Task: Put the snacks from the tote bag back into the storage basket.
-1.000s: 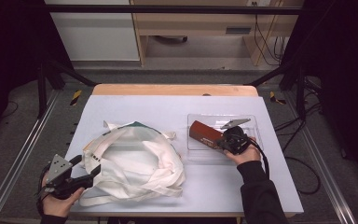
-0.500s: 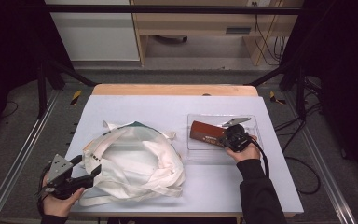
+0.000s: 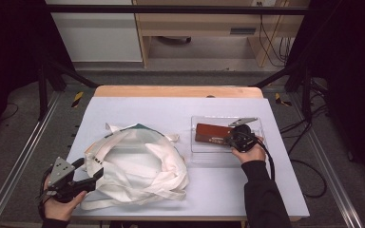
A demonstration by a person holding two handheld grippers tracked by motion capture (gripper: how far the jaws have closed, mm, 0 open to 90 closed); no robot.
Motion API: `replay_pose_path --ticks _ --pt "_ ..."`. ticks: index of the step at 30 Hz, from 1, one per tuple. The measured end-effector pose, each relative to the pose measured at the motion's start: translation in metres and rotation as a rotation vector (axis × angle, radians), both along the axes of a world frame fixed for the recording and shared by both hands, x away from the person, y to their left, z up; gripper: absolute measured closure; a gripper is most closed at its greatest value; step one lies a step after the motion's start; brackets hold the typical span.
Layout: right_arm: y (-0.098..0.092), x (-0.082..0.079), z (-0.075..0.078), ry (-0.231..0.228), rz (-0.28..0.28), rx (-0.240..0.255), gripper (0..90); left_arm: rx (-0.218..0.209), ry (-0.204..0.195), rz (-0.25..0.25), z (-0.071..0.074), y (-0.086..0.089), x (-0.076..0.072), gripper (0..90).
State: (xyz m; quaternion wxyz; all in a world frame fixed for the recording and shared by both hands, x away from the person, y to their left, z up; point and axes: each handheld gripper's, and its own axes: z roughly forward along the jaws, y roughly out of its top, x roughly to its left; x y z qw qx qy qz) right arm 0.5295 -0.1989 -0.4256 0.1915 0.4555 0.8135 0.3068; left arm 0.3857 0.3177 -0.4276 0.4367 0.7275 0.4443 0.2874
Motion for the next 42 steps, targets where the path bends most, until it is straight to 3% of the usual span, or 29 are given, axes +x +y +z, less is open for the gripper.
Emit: replay_pose_path --ticks 23,42 --pt "-0.002 0.011 0.004 -0.025 -0.083 -0.025 90.0 -0.001 0.004 -0.003 0.000 0.000 0.000 20.1" --pt "-0.003 0.015 0.001 -0.040 -0.092 -0.034 90.0 0.001 0.004 -0.009 0.000 -0.001 0.000 20.0"
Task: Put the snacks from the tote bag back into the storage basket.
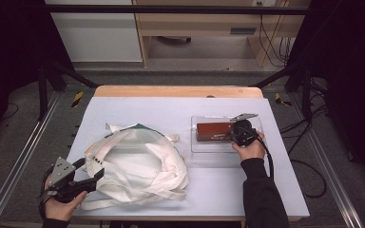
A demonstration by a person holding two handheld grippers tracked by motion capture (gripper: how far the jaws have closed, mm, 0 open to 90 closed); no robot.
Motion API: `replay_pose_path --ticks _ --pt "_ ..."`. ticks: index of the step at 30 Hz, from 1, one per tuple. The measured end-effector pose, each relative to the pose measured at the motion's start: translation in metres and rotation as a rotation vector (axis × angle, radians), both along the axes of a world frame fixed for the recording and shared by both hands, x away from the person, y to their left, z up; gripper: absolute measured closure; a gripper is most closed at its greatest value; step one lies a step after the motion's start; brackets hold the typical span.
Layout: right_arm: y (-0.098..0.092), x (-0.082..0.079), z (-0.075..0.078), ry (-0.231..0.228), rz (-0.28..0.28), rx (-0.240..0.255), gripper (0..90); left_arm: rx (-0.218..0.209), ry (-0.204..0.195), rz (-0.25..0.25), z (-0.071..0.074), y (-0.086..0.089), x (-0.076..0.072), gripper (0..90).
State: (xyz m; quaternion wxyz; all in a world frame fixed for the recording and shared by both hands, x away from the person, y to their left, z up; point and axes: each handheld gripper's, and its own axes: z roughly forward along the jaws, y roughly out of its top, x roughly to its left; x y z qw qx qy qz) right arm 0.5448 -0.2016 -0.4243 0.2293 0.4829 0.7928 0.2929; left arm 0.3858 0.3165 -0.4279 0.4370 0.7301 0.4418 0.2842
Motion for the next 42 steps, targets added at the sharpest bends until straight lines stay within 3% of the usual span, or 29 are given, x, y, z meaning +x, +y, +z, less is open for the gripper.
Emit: replay_pose_path --ticks 9,17,22,25,34,37,42 --pt "0.016 0.002 -0.002 0.023 0.064 0.058 90.0 0.000 -0.001 0.001 0.000 0.000 0.000 20.1" --pt "0.027 0.005 0.001 -0.005 0.080 0.026 90.0 0.001 0.000 0.002 0.000 0.001 0.000 20.0" --pt "0.030 0.008 -0.002 0.011 0.082 0.042 90.0 -0.001 0.001 0.002 0.000 0.001 0.000 20.1" --pt "0.032 0.009 -0.004 -0.012 0.076 0.043 90.0 -0.001 0.000 0.002 0.000 0.001 0.000 20.0" --pt "0.032 0.008 -0.003 -0.013 0.083 0.047 86.0 -0.007 -0.002 0.002 0.000 0.001 0.000 20.0" --pt "0.029 0.000 0.008 -0.050 0.089 0.091 81.3 -0.008 -0.004 0.002 0.000 0.001 -0.001 20.0" --pt "0.021 -0.017 0.025 -0.112 0.087 0.110 72.6 -0.013 -0.006 0.001 0.001 0.001 -0.001 20.0"
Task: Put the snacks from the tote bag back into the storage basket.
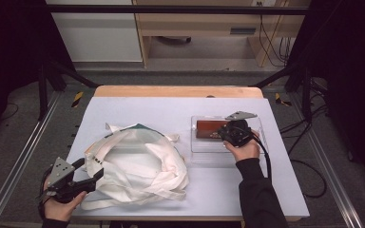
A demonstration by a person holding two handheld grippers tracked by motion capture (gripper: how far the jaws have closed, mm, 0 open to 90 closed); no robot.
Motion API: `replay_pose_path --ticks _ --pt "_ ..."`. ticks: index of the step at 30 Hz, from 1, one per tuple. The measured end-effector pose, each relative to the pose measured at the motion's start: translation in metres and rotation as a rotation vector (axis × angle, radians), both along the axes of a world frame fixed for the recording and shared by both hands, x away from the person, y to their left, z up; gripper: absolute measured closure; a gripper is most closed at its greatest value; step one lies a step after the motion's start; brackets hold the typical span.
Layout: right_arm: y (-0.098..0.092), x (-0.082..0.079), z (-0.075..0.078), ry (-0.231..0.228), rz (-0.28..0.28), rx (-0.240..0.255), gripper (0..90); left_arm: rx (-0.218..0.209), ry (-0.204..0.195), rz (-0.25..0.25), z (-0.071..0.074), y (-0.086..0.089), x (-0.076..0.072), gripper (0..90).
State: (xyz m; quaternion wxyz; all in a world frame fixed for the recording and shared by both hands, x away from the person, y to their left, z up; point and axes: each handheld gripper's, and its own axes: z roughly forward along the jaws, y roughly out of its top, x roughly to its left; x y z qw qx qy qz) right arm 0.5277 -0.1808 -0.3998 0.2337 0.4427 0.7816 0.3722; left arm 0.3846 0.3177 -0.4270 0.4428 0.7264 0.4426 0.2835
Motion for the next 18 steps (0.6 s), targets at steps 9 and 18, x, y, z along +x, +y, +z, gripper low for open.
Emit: replay_pose_path --ticks 9,18 --pt "-0.018 -0.035 0.010 -0.101 -0.061 0.029 46.3 -0.003 -0.004 0.001 0.000 0.000 -0.001 19.6" --pt "-0.037 -0.067 0.003 -0.132 -0.079 0.137 25.0 -0.004 -0.008 0.004 0.000 0.000 -0.001 18.8"
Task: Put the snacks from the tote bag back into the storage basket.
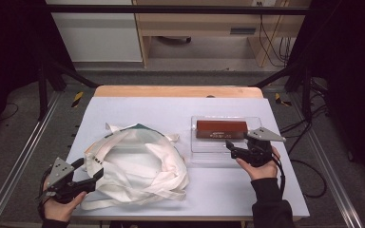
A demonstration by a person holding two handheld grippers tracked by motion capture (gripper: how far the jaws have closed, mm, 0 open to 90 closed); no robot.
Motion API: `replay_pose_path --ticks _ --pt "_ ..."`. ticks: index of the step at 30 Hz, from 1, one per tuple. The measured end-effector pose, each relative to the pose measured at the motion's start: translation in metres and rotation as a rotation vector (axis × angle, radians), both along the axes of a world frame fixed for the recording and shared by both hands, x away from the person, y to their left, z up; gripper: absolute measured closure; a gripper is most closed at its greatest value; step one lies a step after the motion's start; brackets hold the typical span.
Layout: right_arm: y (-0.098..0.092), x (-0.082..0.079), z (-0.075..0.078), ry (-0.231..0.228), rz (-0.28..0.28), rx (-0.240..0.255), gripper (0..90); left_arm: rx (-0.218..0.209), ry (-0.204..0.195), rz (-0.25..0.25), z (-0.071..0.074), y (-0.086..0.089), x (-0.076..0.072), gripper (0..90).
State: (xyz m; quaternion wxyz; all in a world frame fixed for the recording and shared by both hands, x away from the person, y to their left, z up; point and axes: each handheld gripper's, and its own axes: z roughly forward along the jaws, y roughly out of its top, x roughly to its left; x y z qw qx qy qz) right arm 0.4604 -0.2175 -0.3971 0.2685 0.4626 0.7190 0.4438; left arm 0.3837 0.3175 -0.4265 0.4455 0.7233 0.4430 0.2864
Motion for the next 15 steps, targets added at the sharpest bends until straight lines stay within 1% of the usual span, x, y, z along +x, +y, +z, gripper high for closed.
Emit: replay_pose_path --ticks 1,2,3,5,6,8,9,11,12,14,15 --pt "0.000 0.000 0.000 0.000 0.000 0.000 25.0 0.000 0.001 0.000 0.000 0.000 0.000 18.8" --pt "-0.002 -0.006 -0.001 -0.009 0.003 0.008 23.8 0.001 0.002 -0.001 0.000 0.000 0.000 18.6" --pt "-0.003 -0.009 -0.002 -0.018 0.005 0.011 20.6 0.001 0.002 0.000 0.000 0.000 0.000 18.5" --pt "-0.004 -0.012 -0.003 -0.023 0.006 0.018 20.0 0.002 0.003 0.002 0.000 0.000 0.000 18.3" --pt "-0.005 -0.018 -0.005 -0.025 0.008 0.028 18.8 0.006 0.005 0.000 0.000 0.000 0.000 18.1" --pt "-0.005 -0.021 -0.006 -0.026 0.003 0.027 18.4 0.011 0.003 0.002 0.000 0.000 0.000 18.0" --pt "-0.007 -0.025 -0.009 -0.034 -0.006 0.013 17.2 0.011 0.002 0.002 0.000 0.000 0.000 17.9" --pt "-0.008 -0.027 -0.010 -0.034 -0.008 0.011 16.3 0.013 0.002 0.003 0.000 0.000 -0.001 17.9" --pt "-0.010 -0.032 -0.013 -0.040 -0.017 0.019 15.4 0.013 0.002 0.004 0.000 0.000 -0.001 17.7" --pt "-0.011 -0.035 -0.014 -0.042 -0.018 0.025 14.7 0.012 0.001 0.005 -0.001 0.000 0.000 17.6" --pt "-0.013 -0.040 -0.016 -0.050 -0.019 0.023 13.7 0.013 0.003 0.005 -0.001 0.000 0.000 17.5"
